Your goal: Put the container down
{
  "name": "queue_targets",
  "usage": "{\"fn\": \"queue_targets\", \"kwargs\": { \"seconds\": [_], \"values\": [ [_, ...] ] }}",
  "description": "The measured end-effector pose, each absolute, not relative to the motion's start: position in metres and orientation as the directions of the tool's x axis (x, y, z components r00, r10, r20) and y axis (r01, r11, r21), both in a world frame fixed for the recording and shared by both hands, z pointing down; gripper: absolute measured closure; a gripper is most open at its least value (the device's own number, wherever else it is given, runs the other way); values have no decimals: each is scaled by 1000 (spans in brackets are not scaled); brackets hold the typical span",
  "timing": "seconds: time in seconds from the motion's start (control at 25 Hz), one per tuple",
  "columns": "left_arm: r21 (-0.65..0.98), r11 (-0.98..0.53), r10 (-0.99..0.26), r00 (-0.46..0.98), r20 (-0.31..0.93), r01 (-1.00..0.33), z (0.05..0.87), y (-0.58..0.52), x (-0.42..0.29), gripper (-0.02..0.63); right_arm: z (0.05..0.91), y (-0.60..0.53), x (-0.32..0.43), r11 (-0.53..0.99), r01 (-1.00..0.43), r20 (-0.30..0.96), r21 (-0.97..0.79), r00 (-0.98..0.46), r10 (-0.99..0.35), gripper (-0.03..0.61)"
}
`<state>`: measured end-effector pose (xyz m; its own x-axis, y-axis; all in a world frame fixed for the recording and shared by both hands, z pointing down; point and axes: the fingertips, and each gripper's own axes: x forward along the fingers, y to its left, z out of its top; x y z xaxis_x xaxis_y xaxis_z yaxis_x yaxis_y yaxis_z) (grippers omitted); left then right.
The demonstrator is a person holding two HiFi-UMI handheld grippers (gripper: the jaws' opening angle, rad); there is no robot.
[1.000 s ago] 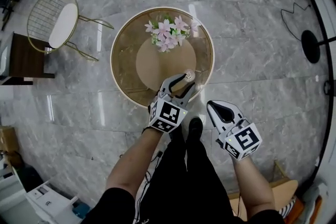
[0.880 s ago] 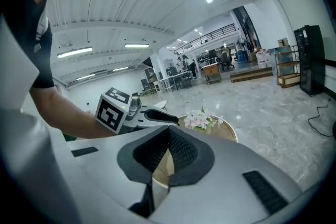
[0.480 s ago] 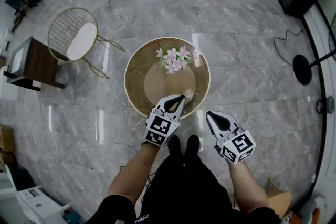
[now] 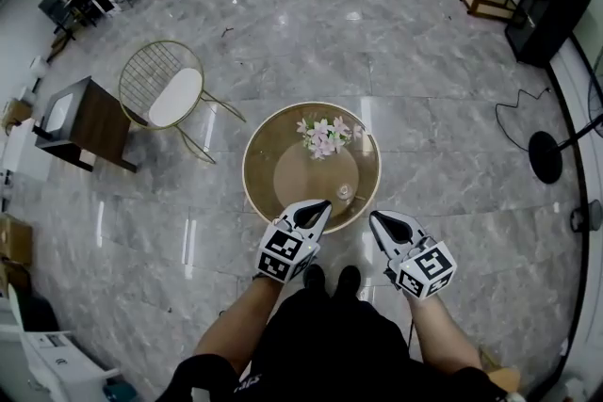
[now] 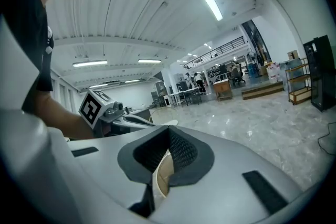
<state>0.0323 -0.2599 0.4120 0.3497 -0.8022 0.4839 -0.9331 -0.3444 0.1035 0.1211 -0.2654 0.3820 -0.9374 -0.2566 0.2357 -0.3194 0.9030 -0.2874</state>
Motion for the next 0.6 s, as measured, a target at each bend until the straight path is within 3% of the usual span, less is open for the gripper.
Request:
{"fn": "queue_targets", "kwargs": {
  "seconds": [0.2,0.6],
  "values": [
    [77,-324,-832,323,451,-943,379,-250,30,598,344,-270,126,926,-294,194,-239,-948,-251,566],
    [16,-173,-949,171,265,-985,304,-237,-34,598,293,-261,97,942,-277,128,-188,-958,-256,568]
  ]
}}
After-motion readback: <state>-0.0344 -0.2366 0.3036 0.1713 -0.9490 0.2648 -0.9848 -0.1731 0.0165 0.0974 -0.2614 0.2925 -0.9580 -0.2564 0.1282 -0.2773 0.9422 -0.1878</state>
